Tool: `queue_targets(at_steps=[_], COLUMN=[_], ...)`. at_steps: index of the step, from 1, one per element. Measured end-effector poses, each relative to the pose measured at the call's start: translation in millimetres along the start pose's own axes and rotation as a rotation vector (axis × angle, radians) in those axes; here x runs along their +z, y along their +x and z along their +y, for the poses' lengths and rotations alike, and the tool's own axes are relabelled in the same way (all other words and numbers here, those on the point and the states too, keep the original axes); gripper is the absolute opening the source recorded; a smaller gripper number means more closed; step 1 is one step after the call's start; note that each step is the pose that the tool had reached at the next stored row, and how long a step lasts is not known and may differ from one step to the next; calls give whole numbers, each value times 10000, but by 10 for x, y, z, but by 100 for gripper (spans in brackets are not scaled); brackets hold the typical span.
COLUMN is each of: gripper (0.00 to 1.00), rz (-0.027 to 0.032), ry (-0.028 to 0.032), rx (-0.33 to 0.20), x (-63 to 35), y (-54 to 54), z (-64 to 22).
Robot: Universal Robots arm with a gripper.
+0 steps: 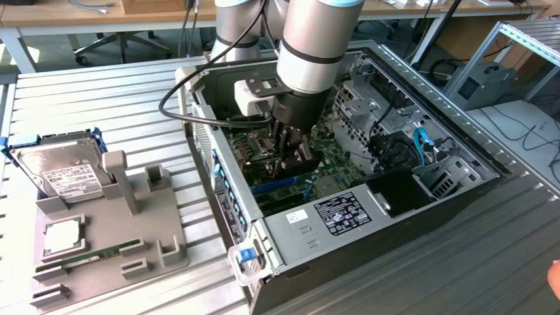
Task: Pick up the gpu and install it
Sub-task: 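Insert the gpu into the slot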
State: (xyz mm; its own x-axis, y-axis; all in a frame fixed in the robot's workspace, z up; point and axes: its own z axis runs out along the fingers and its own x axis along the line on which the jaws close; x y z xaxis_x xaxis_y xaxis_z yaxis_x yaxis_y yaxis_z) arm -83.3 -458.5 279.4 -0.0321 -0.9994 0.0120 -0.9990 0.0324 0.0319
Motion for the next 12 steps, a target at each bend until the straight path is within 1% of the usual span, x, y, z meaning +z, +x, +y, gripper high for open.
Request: queue_targets(at_steps=[5, 8, 12], gripper=[27, 27, 27], rz=[-3, -4, -3], ry=[1, 1, 1], rx=[43, 44, 43], x=[19, 34, 57], y=[-33, -35, -37], z=[12, 49, 54])
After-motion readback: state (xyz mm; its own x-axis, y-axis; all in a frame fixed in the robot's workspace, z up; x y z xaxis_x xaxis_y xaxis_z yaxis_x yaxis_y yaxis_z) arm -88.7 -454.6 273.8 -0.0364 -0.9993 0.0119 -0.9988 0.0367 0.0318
